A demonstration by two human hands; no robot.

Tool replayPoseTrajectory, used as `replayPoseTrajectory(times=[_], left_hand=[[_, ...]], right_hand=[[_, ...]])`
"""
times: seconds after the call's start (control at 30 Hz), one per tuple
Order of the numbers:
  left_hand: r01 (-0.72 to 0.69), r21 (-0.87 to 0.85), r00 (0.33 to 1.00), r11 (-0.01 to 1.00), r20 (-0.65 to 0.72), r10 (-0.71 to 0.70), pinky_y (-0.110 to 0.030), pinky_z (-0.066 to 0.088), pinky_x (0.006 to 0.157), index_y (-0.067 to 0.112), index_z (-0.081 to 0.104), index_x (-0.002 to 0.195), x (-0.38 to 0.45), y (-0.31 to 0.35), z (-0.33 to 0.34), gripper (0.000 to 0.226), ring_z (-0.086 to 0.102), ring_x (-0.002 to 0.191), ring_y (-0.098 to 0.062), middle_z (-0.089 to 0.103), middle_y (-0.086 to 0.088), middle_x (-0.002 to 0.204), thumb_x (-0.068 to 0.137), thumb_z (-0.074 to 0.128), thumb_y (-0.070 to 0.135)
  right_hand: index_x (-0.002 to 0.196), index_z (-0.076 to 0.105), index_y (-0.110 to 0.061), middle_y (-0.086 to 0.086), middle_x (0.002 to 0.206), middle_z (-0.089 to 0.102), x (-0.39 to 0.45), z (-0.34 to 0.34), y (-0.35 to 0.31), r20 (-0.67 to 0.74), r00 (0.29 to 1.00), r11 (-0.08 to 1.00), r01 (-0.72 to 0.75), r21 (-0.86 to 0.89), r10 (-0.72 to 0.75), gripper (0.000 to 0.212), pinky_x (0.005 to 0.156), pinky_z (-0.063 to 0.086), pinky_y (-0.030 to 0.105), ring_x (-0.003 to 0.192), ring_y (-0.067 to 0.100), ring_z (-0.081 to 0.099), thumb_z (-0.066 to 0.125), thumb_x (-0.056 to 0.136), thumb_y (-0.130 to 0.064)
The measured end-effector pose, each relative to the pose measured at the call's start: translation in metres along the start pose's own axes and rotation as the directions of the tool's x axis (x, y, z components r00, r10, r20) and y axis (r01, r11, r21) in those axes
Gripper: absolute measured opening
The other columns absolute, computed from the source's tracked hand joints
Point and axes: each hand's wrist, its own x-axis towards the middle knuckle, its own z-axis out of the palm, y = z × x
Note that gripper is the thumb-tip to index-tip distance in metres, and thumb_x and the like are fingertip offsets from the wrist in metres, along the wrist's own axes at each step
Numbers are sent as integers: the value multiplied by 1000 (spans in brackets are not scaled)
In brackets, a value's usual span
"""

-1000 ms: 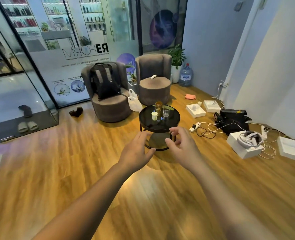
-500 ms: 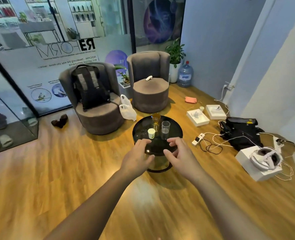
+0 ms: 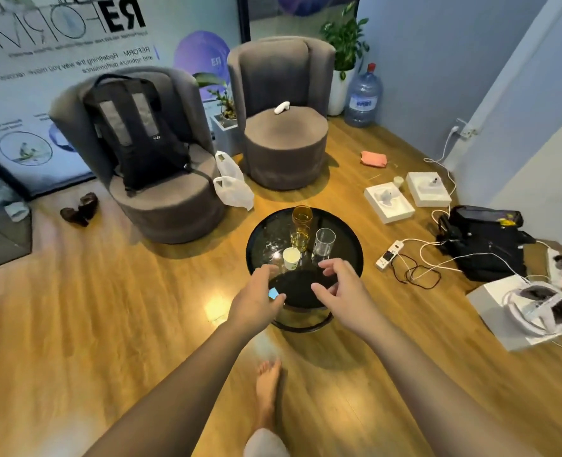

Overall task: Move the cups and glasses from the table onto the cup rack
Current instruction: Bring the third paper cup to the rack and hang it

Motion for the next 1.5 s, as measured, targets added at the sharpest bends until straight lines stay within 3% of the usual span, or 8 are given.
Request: replayPoseTrajectory(times=[0.1, 0.2, 0.47, 0.67, 0.9, 1.07, 1.27, 1.5], left_hand=[[23, 5, 997, 1000, 75, -23, -34, 59, 88, 34, 35, 144, 65, -23, 13, 64, 60, 120, -13, 50, 11, 145, 91, 72, 37], [61, 4, 986, 998, 154, -61, -39, 60, 89, 37, 31, 145, 133, -44, 22, 73, 59, 121, -16, 47, 11, 147, 88, 75, 39], [96, 45, 940, 994, 323, -105, -39, 51, 102, 32, 29, 152, 268, -93, 65, 85, 46, 139, -18, 39, 7, 156, 85, 81, 36], [135, 72, 911, 988, 383, -152, -43, 49, 106, 31, 28, 153, 330, -129, 124, 86, 49, 137, -20, 42, 7, 156, 85, 81, 34], [148, 109, 889, 983, 421, -181, -42, 47, 107, 27, 30, 153, 369, -172, 188, 86, 48, 139, -21, 43, 5, 156, 84, 82, 30], [116, 62, 891, 991, 435, -131, -46, 50, 101, 29, 35, 148, 385, -187, 217, 84, 53, 129, -19, 44, 5, 146, 80, 84, 36], [85, 77, 895, 993, 432, -110, -45, 53, 93, 28, 50, 133, 393, -186, 227, 61, 60, 115, -18, 54, 6, 129, 82, 81, 38], [89, -70, 893, 994, 448, -49, -44, 55, 90, 28, 52, 124, 386, -159, 189, 53, 63, 108, -14, 66, 8, 119, 80, 80, 35]], right_hand=[[134, 45, -31, -10, 122, 48, 58, 20, 12, 10, 997, 997, -75, 2, 75, 45, 73, 54, 23, 89, 11, 60, 65, 95, -33], [136, 44, -30, -10, 126, 48, 118, 40, 24, 44, 989, 990, -142, 11, 142, 50, 76, 55, 26, 92, 11, 60, 67, 93, -33], [142, 40, -27, -11, 132, 46, 233, 90, 85, 69, 942, 944, -330, 10, 328, 63, 77, 49, 23, 102, 10, 56, 73, 89, -31], [142, 37, -30, -9, 137, 43, 291, 144, 147, 120, 927, 934, -356, -22, 356, 67, 97, 54, 40, 120, 13, 53, 75, 87, -34], [147, 31, -27, -4, 145, 39, 337, 200, 205, 159, 917, 931, -356, -82, 365, 76, 105, 47, 43, 132, 18, 44, 76, 86, -34], [154, 18, -27, -3, 153, 31, 355, 225, 233, 210, 897, 921, -376, -104, 390, 91, 108, 44, 47, 138, 23, 38, 77, 85, -33], [143, 35, -33, -9, 144, 46, 360, 232, 243, 214, 905, 930, -357, -88, 368, 72, 103, 49, 46, 129, 20, 48, 77, 85, -29], [134, 43, -37, -13, 133, 53, 351, 192, 208, 168, 924, 935, -353, 30, 343, 62, 98, 50, 39, 120, 12, 52, 78, 83, -34]])
